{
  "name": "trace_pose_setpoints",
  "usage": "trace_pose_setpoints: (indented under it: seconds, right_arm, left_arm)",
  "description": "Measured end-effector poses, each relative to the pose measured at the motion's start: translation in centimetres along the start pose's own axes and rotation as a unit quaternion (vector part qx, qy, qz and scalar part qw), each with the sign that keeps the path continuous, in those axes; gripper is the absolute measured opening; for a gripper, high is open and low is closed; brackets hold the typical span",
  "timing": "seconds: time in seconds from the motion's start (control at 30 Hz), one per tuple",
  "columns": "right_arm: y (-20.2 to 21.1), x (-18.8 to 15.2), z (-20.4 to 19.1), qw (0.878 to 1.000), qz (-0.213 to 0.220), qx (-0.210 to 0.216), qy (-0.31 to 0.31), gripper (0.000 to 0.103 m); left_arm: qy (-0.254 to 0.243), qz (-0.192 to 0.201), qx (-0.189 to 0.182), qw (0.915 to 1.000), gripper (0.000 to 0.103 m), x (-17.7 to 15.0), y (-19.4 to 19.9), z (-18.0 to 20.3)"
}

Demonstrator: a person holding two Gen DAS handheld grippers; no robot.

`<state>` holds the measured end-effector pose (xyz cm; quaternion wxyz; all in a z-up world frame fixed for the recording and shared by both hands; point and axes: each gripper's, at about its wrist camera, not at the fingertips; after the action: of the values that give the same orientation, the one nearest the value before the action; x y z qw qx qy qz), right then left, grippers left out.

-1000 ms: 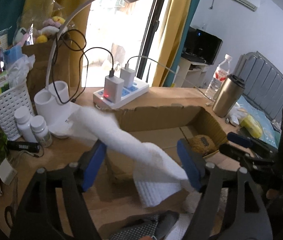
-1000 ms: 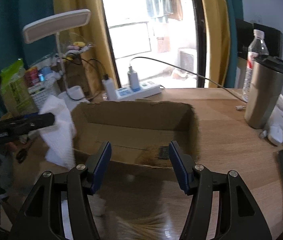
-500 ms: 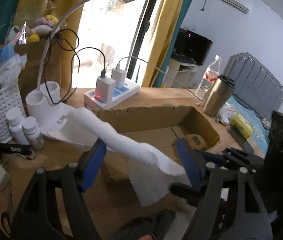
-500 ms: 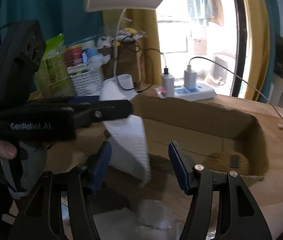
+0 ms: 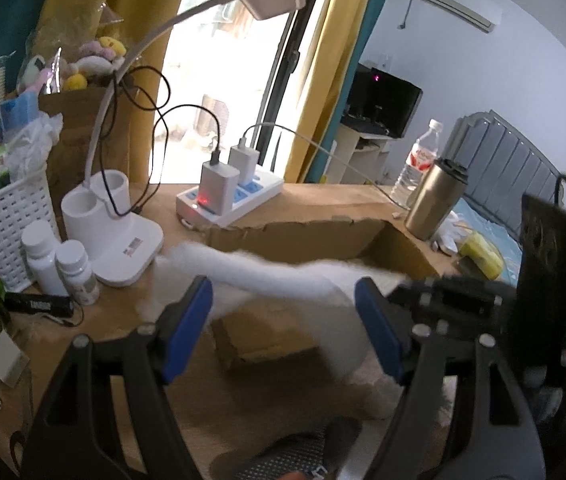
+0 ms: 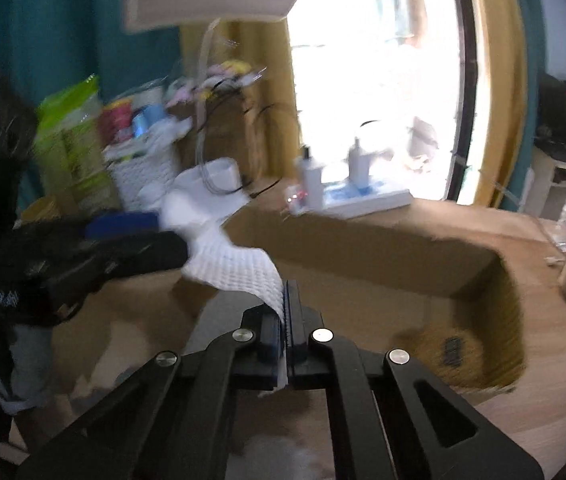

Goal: Organize soft objects
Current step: 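Grasp the towel edge with the right tool and spread it into the box with both, then open both tools and withdraw them from the towel in the box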

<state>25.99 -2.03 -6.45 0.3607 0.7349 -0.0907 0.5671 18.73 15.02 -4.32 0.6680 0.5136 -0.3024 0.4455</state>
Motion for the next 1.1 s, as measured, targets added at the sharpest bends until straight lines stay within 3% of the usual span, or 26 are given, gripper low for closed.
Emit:
trace_pose_setpoints:
  seconds: [0.3, 0.47, 0.53, 0.6, 0.63, 1.1]
  right_arm:
    - [-0.5, 2.8, 4.4, 0.997, 0.023, -0.065, -0.022, 0.002]
    - [-2.9, 0.9, 6.6, 0.993, -0.028, -0.102, -0.048, 0.003]
    - [-3.4, 0.3, 7.1, 0.992, -0.048, -0.101, -0.053, 0.018]
    - [-3.7, -0.2, 7.2, 0.992, -0.07, -0.085, -0.054, 0.055]
    - [-3.4, -0.3, 7.3, 0.993, -0.068, -0.082, -0.058, 0.057]
    - [3.1, -0.3, 5.5, 0.996, -0.029, -0.076, -0.035, 0.057]
  left_arm:
    - [0.003, -0.012, 0.01, 0.9999, 0.075, -0.6, -0.3, -0.6]
    - [0.003, -0.021, 0.015, 0.9997, 0.075, -1.0, -0.6, -0.6]
    - [0.003, -0.021, 0.015, 0.9997, 0.075, -1.0, -0.6, -0.5]
    - [0.001, -0.02, 0.015, 0.9997, 0.075, -1.0, -0.5, -0.2]
    - [0.0, -0.02, 0.014, 0.9997, 0.075, -1.0, -0.5, -0.1]
    - [-0.007, -0.008, 0.014, 0.9999, 0.075, -1.5, 2.1, 2.6]
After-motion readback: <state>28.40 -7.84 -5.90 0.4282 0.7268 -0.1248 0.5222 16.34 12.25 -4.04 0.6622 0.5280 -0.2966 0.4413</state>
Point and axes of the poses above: each gripper's, at about its wrist camera, not at the fingertips, and y roughly against the way its jaws point, z to its right, x to its top, and after that the axes turned 10 degrees about z, right-handed
